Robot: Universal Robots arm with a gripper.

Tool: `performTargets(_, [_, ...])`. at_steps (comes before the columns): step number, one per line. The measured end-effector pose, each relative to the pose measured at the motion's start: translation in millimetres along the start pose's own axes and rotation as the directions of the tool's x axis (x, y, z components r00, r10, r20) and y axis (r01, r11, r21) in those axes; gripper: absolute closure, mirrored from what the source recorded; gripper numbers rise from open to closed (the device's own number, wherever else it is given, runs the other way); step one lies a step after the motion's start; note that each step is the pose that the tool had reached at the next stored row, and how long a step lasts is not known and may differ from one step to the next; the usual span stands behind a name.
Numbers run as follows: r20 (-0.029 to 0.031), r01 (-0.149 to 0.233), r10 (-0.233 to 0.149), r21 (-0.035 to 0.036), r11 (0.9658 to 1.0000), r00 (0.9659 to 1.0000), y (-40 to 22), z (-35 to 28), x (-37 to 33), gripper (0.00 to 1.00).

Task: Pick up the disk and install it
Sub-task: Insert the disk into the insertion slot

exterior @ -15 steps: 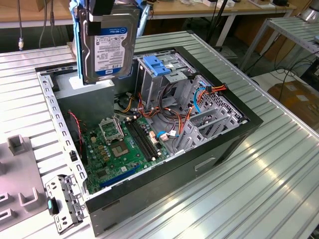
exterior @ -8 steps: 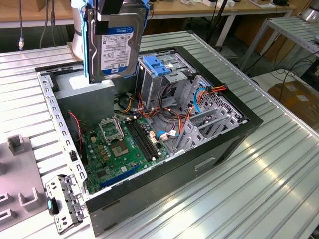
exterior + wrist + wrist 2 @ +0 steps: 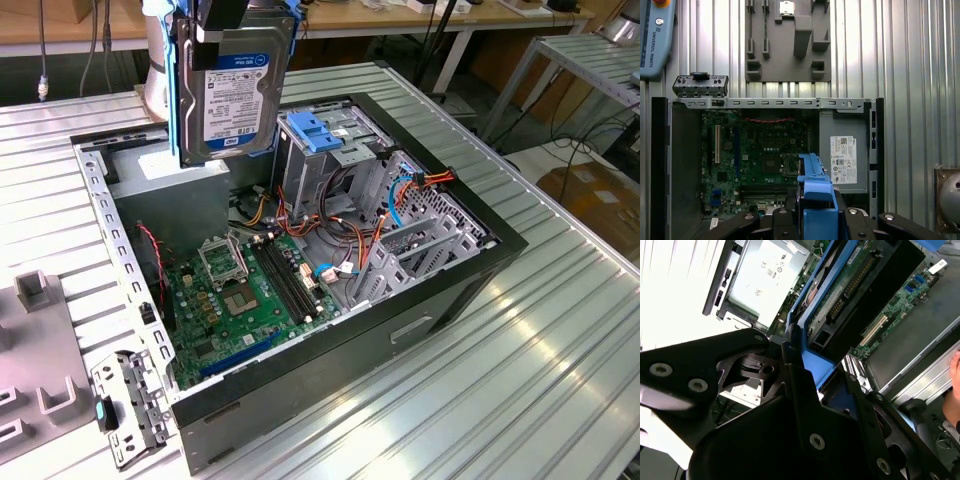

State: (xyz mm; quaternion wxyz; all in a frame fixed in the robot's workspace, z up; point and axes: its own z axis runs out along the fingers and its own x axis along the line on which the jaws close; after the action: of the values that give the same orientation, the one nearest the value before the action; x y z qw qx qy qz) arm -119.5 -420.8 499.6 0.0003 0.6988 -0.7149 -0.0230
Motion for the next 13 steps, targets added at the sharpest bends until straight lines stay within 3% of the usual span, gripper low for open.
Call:
performTargets(6, [-0.0002, 0.000, 0.000, 0.0001, 1.0000, 1.0000, -0.1, 0.0, 1.8, 0.63])
performTargets(13, [-0.0040, 0.000, 0.000, 0.0001, 1.0000, 1.0000, -0.5, -0.2, 18.8, 0.63])
